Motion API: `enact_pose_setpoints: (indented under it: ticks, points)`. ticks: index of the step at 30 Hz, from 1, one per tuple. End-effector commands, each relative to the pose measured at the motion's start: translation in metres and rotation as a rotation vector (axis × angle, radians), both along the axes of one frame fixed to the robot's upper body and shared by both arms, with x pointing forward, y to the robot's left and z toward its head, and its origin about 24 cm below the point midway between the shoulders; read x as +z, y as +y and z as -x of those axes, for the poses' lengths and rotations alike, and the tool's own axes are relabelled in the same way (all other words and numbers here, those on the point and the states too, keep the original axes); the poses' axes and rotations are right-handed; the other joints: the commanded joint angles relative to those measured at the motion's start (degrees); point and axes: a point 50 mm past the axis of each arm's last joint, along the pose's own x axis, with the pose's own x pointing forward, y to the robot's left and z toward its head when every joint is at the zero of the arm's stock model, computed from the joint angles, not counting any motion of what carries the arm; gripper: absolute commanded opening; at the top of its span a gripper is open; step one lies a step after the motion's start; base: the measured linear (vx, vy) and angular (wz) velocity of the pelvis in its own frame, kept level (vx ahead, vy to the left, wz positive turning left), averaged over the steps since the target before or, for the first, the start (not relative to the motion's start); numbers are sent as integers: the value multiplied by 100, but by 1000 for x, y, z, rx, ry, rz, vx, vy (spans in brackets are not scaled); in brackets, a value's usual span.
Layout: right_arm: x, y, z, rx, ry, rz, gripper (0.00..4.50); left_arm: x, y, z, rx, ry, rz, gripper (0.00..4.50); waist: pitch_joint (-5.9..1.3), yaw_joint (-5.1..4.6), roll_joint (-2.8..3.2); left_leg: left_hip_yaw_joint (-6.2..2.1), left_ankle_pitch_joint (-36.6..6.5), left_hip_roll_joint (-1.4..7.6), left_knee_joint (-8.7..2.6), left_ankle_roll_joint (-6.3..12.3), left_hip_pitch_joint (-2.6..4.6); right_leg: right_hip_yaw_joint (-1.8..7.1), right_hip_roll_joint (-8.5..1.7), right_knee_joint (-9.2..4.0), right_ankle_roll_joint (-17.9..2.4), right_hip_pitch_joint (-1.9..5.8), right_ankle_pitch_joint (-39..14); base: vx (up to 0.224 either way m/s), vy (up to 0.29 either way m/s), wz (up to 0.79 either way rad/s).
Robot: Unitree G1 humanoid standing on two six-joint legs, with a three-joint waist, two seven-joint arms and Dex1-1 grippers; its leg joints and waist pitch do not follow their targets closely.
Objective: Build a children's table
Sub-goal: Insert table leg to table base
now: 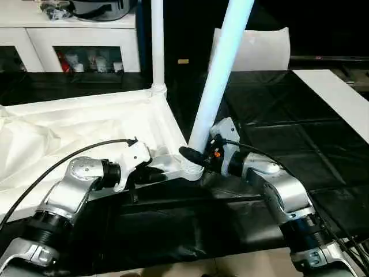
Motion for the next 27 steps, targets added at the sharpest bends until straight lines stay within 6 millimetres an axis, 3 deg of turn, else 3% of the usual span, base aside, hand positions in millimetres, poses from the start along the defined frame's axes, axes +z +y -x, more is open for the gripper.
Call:
enact_pose_setpoints:
  ticks: [1, 6, 14, 23, 27]
  points:
    - [0, -5, -4, -15, 5, 18, 189, -15, 1, 7, -21, 68, -58, 3, -301, -2, 62, 36, -1596, -15, -459, 7, -15, 266, -382, -588, -309, 227, -2946, 0, 0, 0]
    - [0, -4, -5, 25, 25, 50, 189, -14, -3, 7, -57, 77, -56, 0, -316, 3, 52, 51, -1442, -5, -463, 15, -32, 288, -375, -520, -518, 260, -2500, 0, 0, 0]
    - [-12, -2, -4, 116, 119, 156, 189, -11, -10, 9, -136, 75, -67, 0, -327, 25, 27, 70, -1164, 7, -465, 2, -43, 312, -378, -461, -658, 292, -2088, 0, 0, 0]
    - [-22, -10, -10, 84, 206, 228, 189, -8, -12, 9, -157, 66, -69, 0, -321, 18, 21, 54, -1452, 15, -482, -66, -9, 296, -387, -508, -585, 271, -2432, 0, 0, 0]
    - [-17, -11, -13, 83, 184, 190, 189, -7, -9, 7, -131, 21, -91, 0, -331, 22, 2, 54, -1435, 17, -484, -67, -16, 301, -385, -508, -569, 274, -2368, 0, 0, 0]
